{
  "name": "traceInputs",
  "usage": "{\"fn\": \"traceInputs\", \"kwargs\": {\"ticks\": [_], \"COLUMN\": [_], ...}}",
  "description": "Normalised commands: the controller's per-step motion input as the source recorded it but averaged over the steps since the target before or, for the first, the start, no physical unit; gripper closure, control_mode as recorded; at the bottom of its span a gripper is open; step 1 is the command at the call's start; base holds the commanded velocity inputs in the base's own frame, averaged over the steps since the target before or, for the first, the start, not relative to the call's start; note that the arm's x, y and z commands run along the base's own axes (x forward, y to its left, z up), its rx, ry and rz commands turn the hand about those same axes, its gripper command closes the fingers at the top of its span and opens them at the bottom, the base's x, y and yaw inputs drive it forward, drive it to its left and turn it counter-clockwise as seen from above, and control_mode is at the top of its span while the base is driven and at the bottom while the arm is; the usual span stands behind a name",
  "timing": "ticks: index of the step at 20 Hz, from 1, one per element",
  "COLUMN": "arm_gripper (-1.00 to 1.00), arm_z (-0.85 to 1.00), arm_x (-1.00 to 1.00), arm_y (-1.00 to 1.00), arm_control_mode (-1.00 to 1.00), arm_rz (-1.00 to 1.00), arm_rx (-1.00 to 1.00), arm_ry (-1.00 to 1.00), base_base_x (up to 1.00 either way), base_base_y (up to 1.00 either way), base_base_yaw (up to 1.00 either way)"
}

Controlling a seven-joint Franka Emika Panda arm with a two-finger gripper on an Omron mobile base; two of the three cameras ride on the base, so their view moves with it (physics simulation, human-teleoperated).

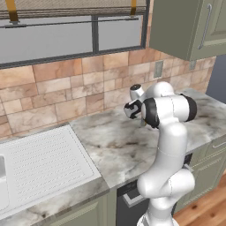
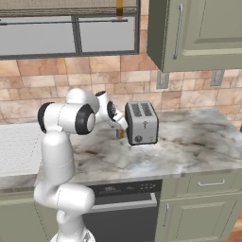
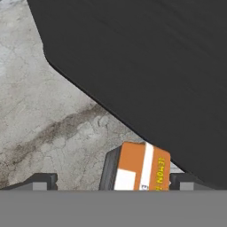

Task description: Move the drinks to the dining counter.

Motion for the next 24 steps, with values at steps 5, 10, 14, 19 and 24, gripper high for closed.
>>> {"fn": "traceInputs", "kwargs": {"ticks": [5,10,14,19,24], "arm_gripper": [-1.00,-1.00,1.00,1.00,1.00], "arm_z": [-0.13,-0.09,-0.11,-0.16,-0.13], "arm_x": [0.00,0.00,0.00,0.00,0.00], "arm_y": [-0.01,0.00,0.00,0.00,-0.03], "arm_control_mode": [-1.00,-1.00,-1.00,-1.00,-1.00], "arm_rz": [0.00,0.00,0.00,0.00,0.00], "arm_rx": [0.00,0.00,0.00,0.00,0.00], "arm_ry": [0.00,-0.01,-0.03,-0.06,-0.01], "base_base_x": [0.00,0.00,0.00,0.00,0.00], "base_base_y": [0.00,0.00,0.00,0.00,0.00], "base_base_yaw": [0.00,0.00,0.00,0.00,0.00]}}
